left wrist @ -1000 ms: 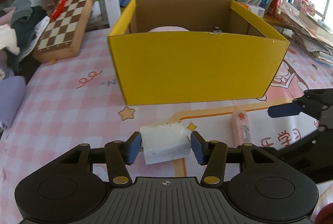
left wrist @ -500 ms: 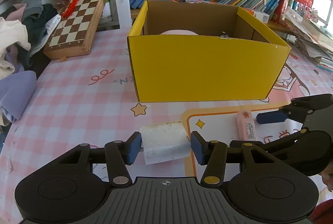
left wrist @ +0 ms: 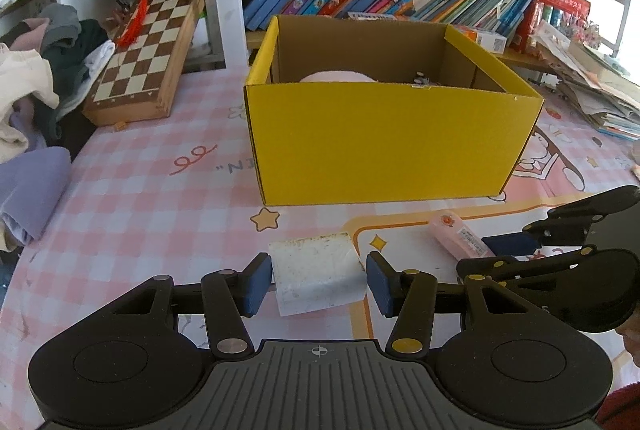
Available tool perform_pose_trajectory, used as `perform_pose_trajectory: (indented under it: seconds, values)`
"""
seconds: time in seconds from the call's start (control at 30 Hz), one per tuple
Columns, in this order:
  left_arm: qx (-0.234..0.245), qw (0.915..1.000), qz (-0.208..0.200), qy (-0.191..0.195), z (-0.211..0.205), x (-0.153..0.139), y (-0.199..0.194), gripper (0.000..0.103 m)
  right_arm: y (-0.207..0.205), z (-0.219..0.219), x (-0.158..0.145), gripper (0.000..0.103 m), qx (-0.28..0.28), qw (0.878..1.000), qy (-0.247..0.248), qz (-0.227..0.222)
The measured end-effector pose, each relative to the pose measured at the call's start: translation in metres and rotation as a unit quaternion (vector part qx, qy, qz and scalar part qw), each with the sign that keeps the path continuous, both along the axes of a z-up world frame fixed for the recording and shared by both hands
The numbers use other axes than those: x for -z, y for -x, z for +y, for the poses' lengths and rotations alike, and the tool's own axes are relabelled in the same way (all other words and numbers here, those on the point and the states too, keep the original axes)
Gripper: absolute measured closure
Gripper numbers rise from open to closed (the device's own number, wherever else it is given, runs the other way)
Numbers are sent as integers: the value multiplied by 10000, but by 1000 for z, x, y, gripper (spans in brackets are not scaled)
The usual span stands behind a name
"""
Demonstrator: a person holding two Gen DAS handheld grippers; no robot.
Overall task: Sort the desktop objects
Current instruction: 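Carry the charger block and pink stick over the yellow box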
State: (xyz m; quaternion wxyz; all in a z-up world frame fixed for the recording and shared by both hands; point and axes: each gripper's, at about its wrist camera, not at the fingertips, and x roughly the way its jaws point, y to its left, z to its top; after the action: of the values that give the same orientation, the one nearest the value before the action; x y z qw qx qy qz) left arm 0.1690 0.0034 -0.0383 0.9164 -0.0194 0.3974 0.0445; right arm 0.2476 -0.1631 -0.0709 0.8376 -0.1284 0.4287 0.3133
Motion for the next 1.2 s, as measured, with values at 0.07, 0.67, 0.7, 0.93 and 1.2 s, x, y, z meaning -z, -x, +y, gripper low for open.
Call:
perform_pose_trajectory:
  seconds: [0.07,0.67,0.7,0.93,1.2]
  values:
    - [-6,10000,-13,19,2,-1,2,52,2,-1,-2,80,39,10000,-18,17]
    - [490,9985,-192,140,10,-9,26,52,35,-12,-23,80,568,9983,-101,98]
    - [533,9983,-205,139,10,-10,27,52,38,-13,-24,80,590,9982,-101,95]
    - [873,9956,-291,148,12,-15,37,52,58,-11,-31,80,699,9975,-84,116]
    - [1213,9911,-526,130,15,-31,44,52,71,-13,-53,80,860,9961,-143,-98]
